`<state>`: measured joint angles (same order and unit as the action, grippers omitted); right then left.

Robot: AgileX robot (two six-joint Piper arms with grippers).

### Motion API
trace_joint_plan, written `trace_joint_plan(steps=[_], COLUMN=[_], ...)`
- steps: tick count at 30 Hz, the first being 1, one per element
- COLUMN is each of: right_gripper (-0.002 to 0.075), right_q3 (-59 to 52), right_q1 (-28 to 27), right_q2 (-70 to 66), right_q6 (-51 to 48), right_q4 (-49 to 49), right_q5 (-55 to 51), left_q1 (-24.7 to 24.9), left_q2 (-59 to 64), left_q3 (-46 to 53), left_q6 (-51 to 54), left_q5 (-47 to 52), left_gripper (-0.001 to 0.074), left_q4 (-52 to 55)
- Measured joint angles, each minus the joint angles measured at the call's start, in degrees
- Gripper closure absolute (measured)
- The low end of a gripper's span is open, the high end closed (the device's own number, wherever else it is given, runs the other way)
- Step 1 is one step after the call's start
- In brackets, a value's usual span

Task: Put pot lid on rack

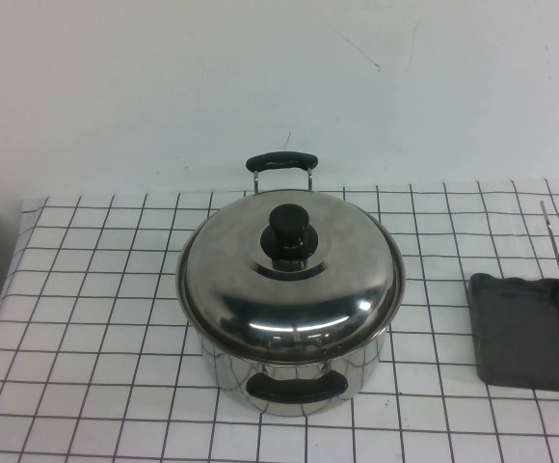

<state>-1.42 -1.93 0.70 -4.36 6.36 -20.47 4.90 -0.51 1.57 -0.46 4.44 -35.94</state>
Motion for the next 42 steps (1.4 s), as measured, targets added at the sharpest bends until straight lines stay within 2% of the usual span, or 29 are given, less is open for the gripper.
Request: trace_joint_plan(steps=[5, 12, 16, 20, 25, 29, 33, 42], right_gripper=[0.0708, 0.0708, 0.0708, 0.0708, 0.0708, 0.0708, 0.0708, 0.0708], right_q3=[0.0, 0.0, 0.0, 0.0, 0.0, 0.0, 0.0, 0.0], right_q1=[0.0, 0.0, 0.0, 0.0, 0.0, 0.0, 0.0, 0.0], right_q2=[0.0, 0.0, 0.0, 0.0, 0.0, 0.0, 0.0, 0.0], right_q6=[0.0, 0.0, 0.0, 0.0, 0.0, 0.0, 0.0, 0.0], right_q4=[0.0, 0.0, 0.0, 0.0, 0.0, 0.0, 0.0, 0.0], right_q5=[0.0, 0.0, 0.0, 0.0, 0.0, 0.0, 0.0, 0.0], left_q1=[0.0, 0.0, 0.0, 0.0, 0.08, 0.08, 0.08, 1.25], left_q2=[0.0, 0.0, 0.0, 1.62, 12.45, 22.33, 34.4, 54.97], left_q3=[0.0, 0.0, -0.54, -8.66, -23.46, -33.23, -40.6, -49.37], left_q6=[-1.34, -1.65, 1.71, 12.97, 31.13, 51.79, 67.25, 79.18], left_q5=[-4.44, -4.44, -0.56, 9.1, 19.91, 27.4, 33.87, 38.34], left_gripper=[0.0737, 0.0737, 0.0737, 0.0737, 0.0737, 0.0737, 0.0737, 0.0737], left_q4=[-13.65, -17.42, -17.02, -15.86, -17.7, -28.28, -38.33, -45.66])
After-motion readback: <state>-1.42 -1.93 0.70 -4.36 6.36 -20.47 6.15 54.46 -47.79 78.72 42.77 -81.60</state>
